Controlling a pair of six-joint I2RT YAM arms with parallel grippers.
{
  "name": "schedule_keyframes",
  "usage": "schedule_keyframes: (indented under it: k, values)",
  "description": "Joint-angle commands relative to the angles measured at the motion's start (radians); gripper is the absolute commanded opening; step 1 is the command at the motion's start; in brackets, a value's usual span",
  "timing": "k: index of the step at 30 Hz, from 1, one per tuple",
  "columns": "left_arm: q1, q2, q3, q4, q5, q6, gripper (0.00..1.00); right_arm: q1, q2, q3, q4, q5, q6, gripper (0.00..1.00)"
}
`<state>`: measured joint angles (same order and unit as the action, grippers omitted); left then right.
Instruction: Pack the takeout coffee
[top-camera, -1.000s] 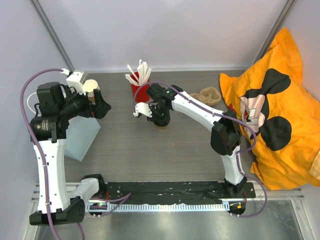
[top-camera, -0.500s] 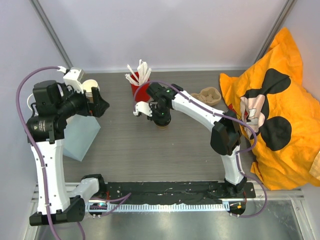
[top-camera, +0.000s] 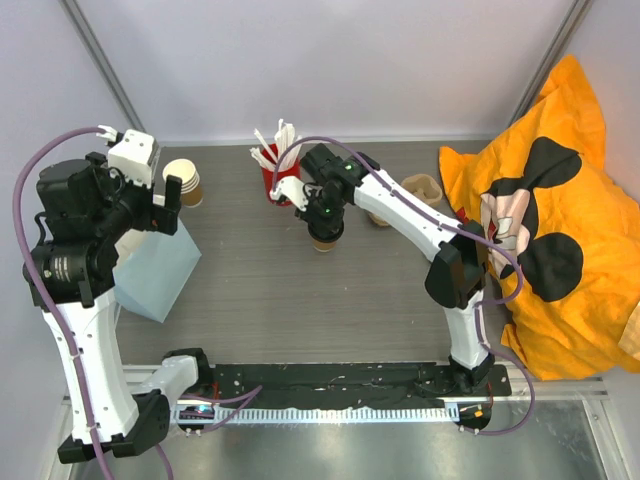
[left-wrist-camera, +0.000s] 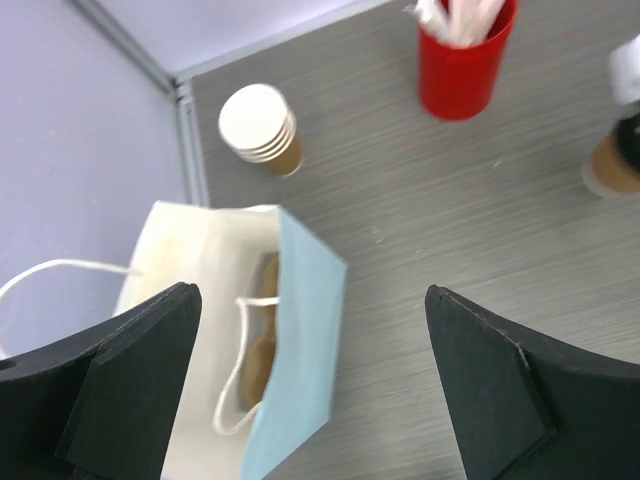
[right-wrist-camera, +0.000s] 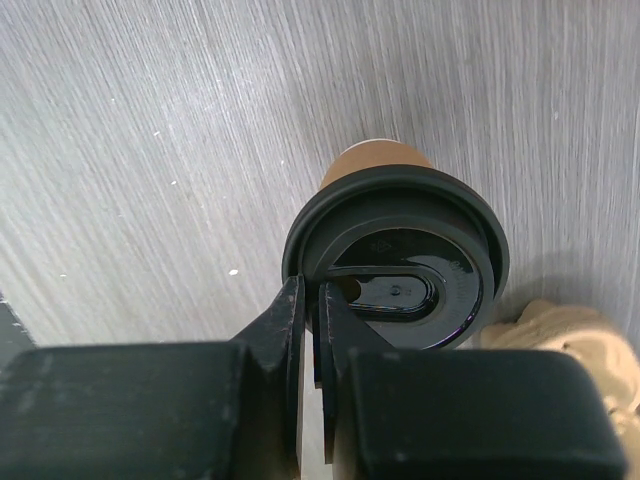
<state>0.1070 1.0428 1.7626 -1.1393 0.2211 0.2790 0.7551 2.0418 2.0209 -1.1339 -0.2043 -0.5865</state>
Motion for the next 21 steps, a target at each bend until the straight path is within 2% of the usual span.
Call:
schedule_keyframes:
  k: [1, 6, 12, 14, 17, 18, 20, 21]
  values:
    - [0.005, 0.023, -0.005, -0.042, -0.156, 0.152, 1.0, -0.017, -0.155, -0.005, 0.009, -0.037, 0.076, 0.01]
    - [0.006, 0.028, -0.081, 0.041, -0.213, 0.173, 1.0, -0.034, -0.276, -0.042, 0.042, -0.046, 0.091, 0.01]
    - [0.023, 0.077, -0.087, 0.029, -0.259, 0.19, 0.98, -0.053, -0.356, -0.083, 0.063, -0.052, 0.093, 0.01]
    - [0.036, 0.082, -0.094, 0.026, -0.276, 0.195, 0.93, -0.054, -0.368, -0.106, 0.074, -0.049, 0.091, 0.01]
    - [0.049, 0.091, -0.088, -0.009, -0.279, 0.203, 0.8, -0.054, -0.382, -0.129, 0.086, -0.044, 0.091, 0.01]
    - [0.052, 0.091, -0.081, -0.02, -0.276, 0.206, 0.7, -0.054, -0.387, -0.136, 0.091, -0.043, 0.093, 0.01]
    - [0.053, 0.085, -0.077, -0.051, -0.278, 0.212, 0.62, -0.054, -0.39, -0.137, 0.094, -0.04, 0.094, 0.01]
    - [0.053, 0.08, -0.069, -0.062, -0.275, 0.212, 0.53, -0.054, -0.391, -0.136, 0.097, -0.037, 0.094, 0.01]
